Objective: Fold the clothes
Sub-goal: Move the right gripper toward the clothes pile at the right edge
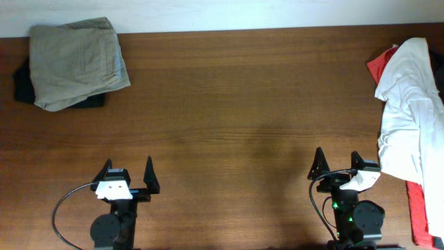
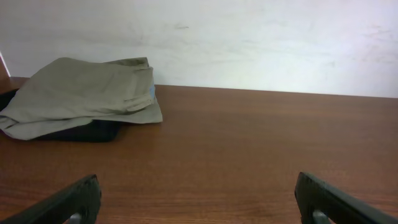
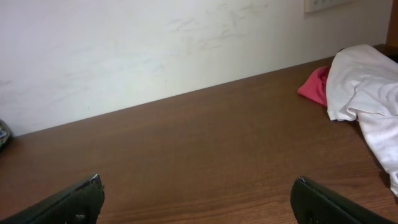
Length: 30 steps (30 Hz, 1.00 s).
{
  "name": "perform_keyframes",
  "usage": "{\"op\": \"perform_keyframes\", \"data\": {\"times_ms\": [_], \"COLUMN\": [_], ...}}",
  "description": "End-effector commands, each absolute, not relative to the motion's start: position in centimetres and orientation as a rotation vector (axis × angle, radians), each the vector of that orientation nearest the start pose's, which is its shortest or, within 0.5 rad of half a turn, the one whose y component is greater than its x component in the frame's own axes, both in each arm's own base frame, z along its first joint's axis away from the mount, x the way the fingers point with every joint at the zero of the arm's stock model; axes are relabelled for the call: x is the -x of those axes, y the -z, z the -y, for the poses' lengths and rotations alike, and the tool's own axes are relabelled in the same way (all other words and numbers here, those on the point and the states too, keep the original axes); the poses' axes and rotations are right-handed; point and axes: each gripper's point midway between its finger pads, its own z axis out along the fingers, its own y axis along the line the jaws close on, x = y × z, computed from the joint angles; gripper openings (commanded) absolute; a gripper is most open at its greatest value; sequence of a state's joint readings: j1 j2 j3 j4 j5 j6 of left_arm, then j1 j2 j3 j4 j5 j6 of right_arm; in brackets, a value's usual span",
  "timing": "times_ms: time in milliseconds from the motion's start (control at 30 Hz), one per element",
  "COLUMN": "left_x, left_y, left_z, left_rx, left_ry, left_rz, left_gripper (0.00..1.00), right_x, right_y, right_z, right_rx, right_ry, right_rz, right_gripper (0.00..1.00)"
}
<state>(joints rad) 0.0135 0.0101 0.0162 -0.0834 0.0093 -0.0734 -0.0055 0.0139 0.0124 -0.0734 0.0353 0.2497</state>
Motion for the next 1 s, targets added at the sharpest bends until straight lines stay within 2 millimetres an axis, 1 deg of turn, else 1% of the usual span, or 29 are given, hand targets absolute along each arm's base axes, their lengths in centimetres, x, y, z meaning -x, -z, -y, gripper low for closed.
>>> {"op": "perform_keyframes", "data": {"times_ms": [0,267,300,400,467,500,533,567,600,633,667,733,800,833,867,933,967], "left_x": [-24.6,-24.6,-24.6,-24.6,-24.6,-24.6,-24.6,-24.6,-24.6,-24.6,-24.6,-24.6,-24.6,-24.6,-24.6,-24.6,-24.6], "left_y": [-15.6,-15.6,-15.6,-15.6,-15.6,-15.6,-15.6,-15.6,-15.6,-15.6,-15.6,-15.6,-15.6,-15.6,-15.6,-15.6,-15.6], "left_z": [-0.3,-0.3,-0.3,-0.3,-0.3,-0.3,-0.3,-0.3,-0.3,-0.3,-0.3,-0.3,-0.3,-0.3,-0.3,-0.3,-0.3], "left_rx": [0.081,0.081,0.081,0.081,0.081,0.081,0.081,0.081,0.081,0.081,0.081,0.081,0.081,0.081,0.081,0.081,0.081], "left_ry": [0.056,0.056,0.056,0.056,0.056,0.056,0.056,0.056,0.056,0.056,0.056,0.056,0.056,0.056,0.056,0.056,0.056], "left_rz": [-1.650,-1.650,-1.650,-1.650,-1.650,-1.650,-1.650,-1.650,-1.650,-1.650,-1.650,-1.650,-1.650,-1.650,-1.650,-1.650,-1.650], "left_gripper": [0.99,0.99,0.99,0.99,0.99,0.99,0.99,0.99,0.99,0.99,0.99,0.99,0.99,0.99,0.99,0.99,0.99], "right_x": [-24.6,-24.6,-24.6,-24.2,-23.9,-23.5,-23.2,-22.9,-22.5,-22.0,-21.8,-21.2,-21.3,-21.6,-22.0,-23.6,-25.1], "right_y": [-15.6,-15.7,-15.7,-16.1,-16.3,-16.4,-16.8,-17.5,-18.6,-21.4,-22.5,-25.7,-28.2,-30.1,-31.4,-33.6,-34.5], "right_z": [0.5,0.5,0.0,-4.0,-5.1,-6.2,-7.0,-7.7,-8.3,-8.7,-8.6,-8.2,-6.9,-5.7,-4.9,-3.0,-1.7], "right_rx": [-0.219,-0.228,-0.225,-0.235,-0.211,-0.157,-0.107,-0.061,-0.011,0.069,0.084,0.139,0.107,0.079,0.064,0.013,-0.037], "right_ry": [-0.159,-0.170,-0.205,-0.581,-0.655,-0.710,-0.752,-0.783,-0.806,-0.801,-0.793,-0.704,-0.599,-0.499,-0.426,-0.283,-0.208], "right_rz": [-1.637,-1.630,-1.630,-1.642,-1.644,-1.655,-1.646,-1.625,-1.584,-1.470,-1.431,-1.347,-1.318,-1.317,-1.327,-1.379,-1.433], "right_gripper": [0.99,0.99,0.99,0.99,0.99,0.99,0.99,0.99,0.99,0.99,0.99,0.99,0.99,0.99,0.99,0.99,0.98]}}
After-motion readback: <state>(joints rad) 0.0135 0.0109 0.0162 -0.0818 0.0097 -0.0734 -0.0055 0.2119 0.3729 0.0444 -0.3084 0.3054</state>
